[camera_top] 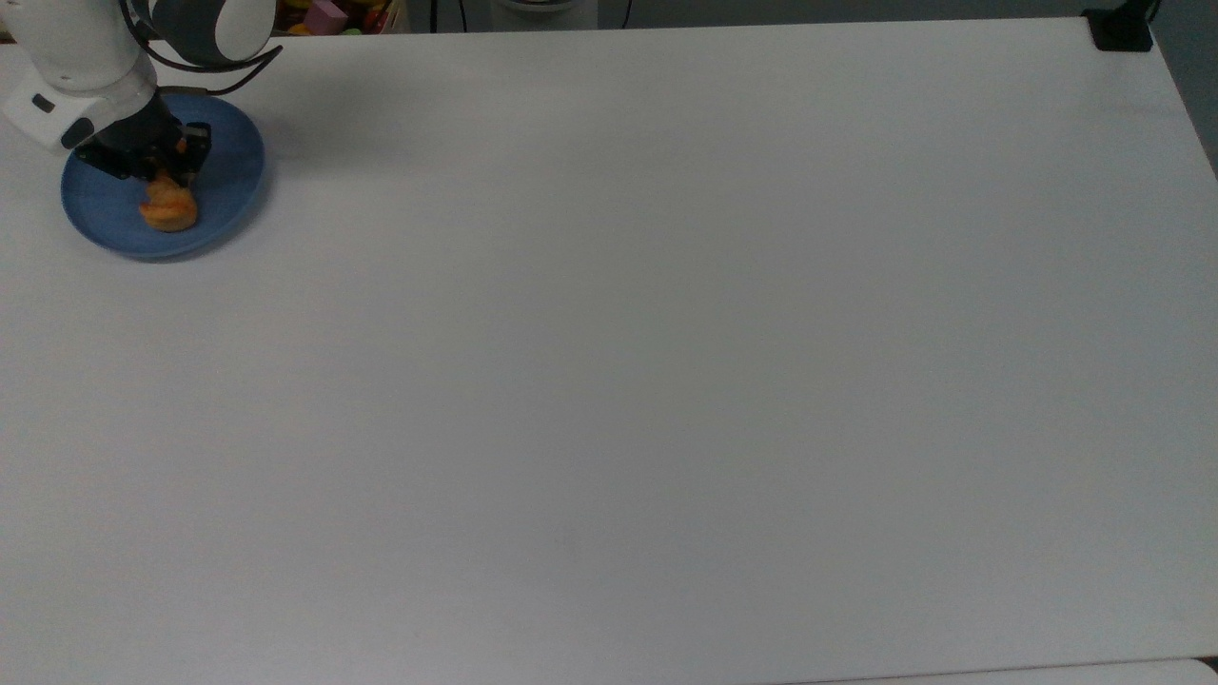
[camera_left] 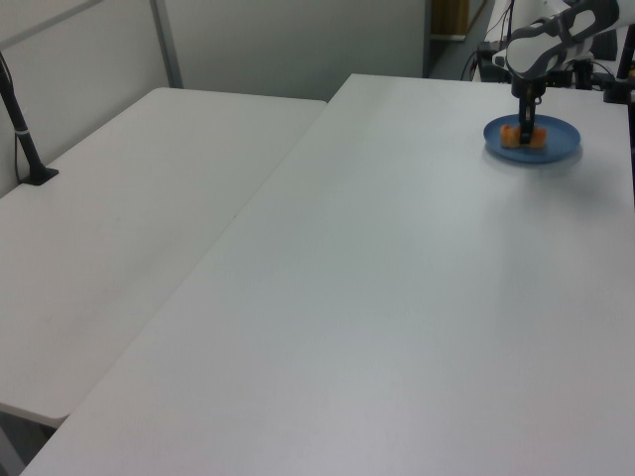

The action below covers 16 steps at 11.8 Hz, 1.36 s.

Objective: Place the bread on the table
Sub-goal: 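Lift the bread roll off the plate and carry it away from the plate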

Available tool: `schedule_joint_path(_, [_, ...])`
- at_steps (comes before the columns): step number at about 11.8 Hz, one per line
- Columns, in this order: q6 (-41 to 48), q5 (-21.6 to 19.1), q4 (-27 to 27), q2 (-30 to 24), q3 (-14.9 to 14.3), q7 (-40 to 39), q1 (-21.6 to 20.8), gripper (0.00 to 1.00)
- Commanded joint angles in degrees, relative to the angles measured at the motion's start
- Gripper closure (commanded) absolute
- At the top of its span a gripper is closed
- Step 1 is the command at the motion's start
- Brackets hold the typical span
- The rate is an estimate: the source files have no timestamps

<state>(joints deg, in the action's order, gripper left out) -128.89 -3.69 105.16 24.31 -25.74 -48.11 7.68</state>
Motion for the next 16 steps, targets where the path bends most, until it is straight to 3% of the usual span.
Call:
schedule_joint_path(1, [1.61,-1.32,0.66,-4.35,-0.28,-1.46,-0.56,0.77])
schedule_joint_path(7, [14.96,-1.23,-1.54,-15.77,-0.01,1.34,-3.90,0.75])
schedule_joint_path(10, [21.91,-0.45,-2.68,-21.83,1.47,9.22,-7.49,0.72])
schedule_joint_path(16, [30.09,-0.27,-2.07,-27.65,14.82,22.60,-7.95,0.69])
